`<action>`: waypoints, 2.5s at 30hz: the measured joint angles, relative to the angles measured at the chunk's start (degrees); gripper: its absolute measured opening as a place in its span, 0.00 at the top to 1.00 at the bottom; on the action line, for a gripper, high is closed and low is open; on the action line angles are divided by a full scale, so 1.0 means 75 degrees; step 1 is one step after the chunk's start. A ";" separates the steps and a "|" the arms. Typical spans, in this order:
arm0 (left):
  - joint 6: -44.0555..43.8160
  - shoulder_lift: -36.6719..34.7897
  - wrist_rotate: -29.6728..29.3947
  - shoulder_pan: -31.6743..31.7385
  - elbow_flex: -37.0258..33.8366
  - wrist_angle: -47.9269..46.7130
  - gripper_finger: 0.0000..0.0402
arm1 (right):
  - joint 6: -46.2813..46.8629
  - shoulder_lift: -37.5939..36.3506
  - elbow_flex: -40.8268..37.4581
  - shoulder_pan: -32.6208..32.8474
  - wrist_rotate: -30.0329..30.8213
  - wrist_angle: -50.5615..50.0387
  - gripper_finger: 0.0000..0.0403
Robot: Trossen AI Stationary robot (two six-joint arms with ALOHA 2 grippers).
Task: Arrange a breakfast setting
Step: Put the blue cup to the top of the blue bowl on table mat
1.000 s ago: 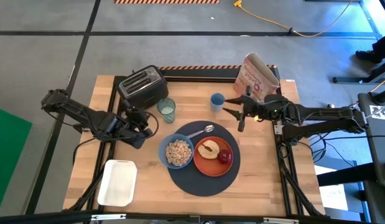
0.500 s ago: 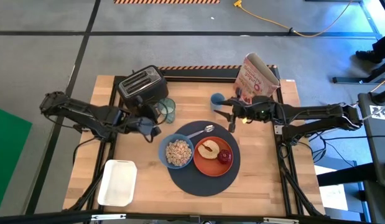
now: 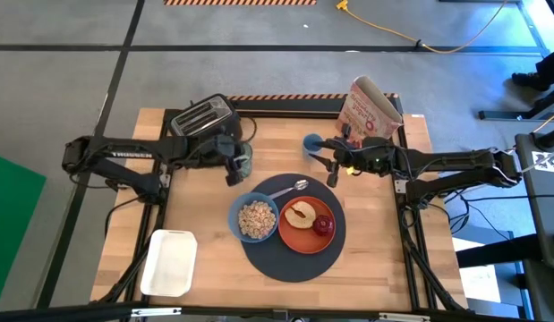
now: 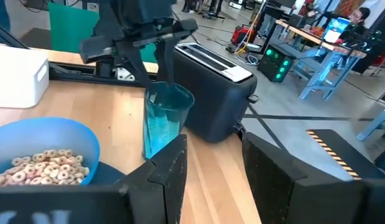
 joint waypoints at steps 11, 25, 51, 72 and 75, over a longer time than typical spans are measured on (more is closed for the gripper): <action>0.0047 0.0003 0.2372 0.1062 0.0000 0.0144 0.64 | -0.0027 -0.0003 0.0000 -0.0001 0.0005 -0.0067 0.64; 0.0058 0.0821 0.1980 0.0782 0.0006 0.0019 0.61 | -0.0024 -0.0006 0.0000 -0.0001 0.0061 -0.0073 0.64; 0.0996 0.2177 0.2251 0.0716 0.2138 -0.0729 0.99 | -0.0031 -0.0015 0.0362 -0.0001 0.0203 -0.0752 0.64; 0.3460 0.5481 0.2140 -0.0449 0.5840 -0.4754 0.99 | 0.0202 -0.0800 0.0481 -0.0004 0.1007 -0.1696 0.64; 0.3626 0.5574 0.2150 -0.0513 0.5861 -0.5043 0.99 | 0.0210 -0.0816 0.0481 -0.0004 0.1007 -0.1738 0.64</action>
